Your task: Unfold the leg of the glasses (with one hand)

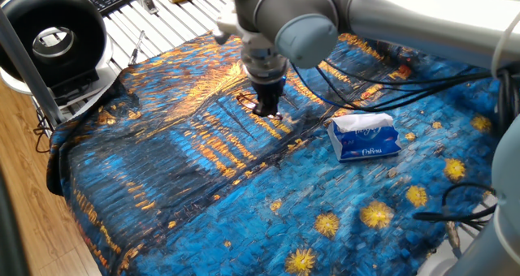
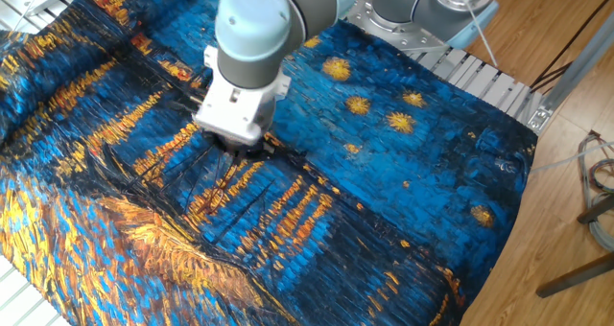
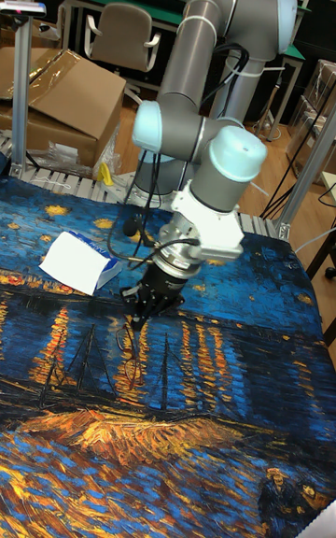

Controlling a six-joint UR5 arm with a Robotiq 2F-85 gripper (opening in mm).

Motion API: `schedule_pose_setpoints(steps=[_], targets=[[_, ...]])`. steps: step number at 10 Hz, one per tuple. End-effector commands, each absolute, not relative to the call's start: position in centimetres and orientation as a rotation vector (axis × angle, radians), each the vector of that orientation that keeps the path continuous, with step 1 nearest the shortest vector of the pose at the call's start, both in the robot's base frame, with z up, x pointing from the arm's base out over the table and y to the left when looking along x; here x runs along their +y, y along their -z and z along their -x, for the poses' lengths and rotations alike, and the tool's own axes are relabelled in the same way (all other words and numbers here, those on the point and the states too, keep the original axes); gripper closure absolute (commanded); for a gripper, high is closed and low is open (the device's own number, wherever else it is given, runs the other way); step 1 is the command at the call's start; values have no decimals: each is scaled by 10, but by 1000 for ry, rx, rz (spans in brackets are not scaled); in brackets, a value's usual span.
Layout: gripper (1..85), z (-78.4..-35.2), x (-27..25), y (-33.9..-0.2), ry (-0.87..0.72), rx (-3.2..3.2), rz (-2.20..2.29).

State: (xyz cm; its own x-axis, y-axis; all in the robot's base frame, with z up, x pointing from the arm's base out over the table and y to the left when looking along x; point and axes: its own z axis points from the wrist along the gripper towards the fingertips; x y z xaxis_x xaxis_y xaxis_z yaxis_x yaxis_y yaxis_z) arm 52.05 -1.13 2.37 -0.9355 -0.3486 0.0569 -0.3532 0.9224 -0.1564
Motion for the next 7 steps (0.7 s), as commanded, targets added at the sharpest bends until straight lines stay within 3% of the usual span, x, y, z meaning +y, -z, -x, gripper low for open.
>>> schedule_pose_setpoints(steps=[1,7], targets=[[847,-499,-16,-19,-171,-3038,-493],[847,-469,-8,-12,-54,-3013,-401]])
